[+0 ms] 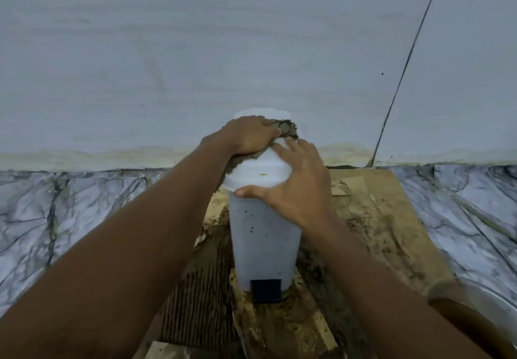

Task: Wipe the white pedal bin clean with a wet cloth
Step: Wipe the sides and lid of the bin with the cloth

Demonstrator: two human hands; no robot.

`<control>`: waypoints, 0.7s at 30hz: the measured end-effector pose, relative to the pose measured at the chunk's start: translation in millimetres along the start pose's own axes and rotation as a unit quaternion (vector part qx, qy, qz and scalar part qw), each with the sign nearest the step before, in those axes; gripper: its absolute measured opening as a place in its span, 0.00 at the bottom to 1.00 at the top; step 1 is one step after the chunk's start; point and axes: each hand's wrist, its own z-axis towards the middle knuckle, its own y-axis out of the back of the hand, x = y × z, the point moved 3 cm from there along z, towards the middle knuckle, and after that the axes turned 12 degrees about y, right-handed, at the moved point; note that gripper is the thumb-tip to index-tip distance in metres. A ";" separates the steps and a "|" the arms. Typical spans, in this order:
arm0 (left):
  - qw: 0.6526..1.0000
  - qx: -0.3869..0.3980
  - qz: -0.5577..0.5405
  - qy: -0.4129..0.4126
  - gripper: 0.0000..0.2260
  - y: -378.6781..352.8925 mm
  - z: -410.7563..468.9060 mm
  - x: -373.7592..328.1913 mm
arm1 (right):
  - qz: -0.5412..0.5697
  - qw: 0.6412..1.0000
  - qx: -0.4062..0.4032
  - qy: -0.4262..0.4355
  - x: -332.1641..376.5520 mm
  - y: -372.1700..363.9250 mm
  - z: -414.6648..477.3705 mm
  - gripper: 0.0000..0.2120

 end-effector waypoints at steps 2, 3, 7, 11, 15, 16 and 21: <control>1.000 -0.017 0.005 -0.008 0.24 -5.5 -8.9 13.2 | -0.003 1.000 -0.015 0.012 12.5 -10.8 -13.6 0.56; 0.999 -0.029 0.010 -0.018 0.24 -9.3 -16.0 18.6 | 0.003 1.000 -0.015 0.018 15.3 -15.5 -21.4 0.56; 0.996 -0.072 0.019 -0.049 0.24 -29.6 -50.7 32.6 | 0.087 0.995 0.002 0.052 9.8 -17.9 -56.9 0.50; 0.992 -0.110 0.035 -0.061 0.24 -48.4 -85.9 40.5 | 0.164 0.977 0.072 0.118 -3.8 1.2 -85.4 0.43; 0.992 -0.094 -0.030 -0.081 0.25 -50.9 -123.4 39.5 | 0.174 0.972 0.116 0.110 -8.2 15.6 -88.8 0.42; 0.992 -0.072 -0.056 -0.091 0.28 -50.6 -134.1 38.7 | 0.166 0.973 0.123 0.105 -8.0 18.3 -88.0 0.42; 0.992 0.031 -0.065 -0.101 0.38 -44.2 -163.5 55.3 | 0.109 0.981 0.130 0.092 -7.3 27.0 -89.6 0.45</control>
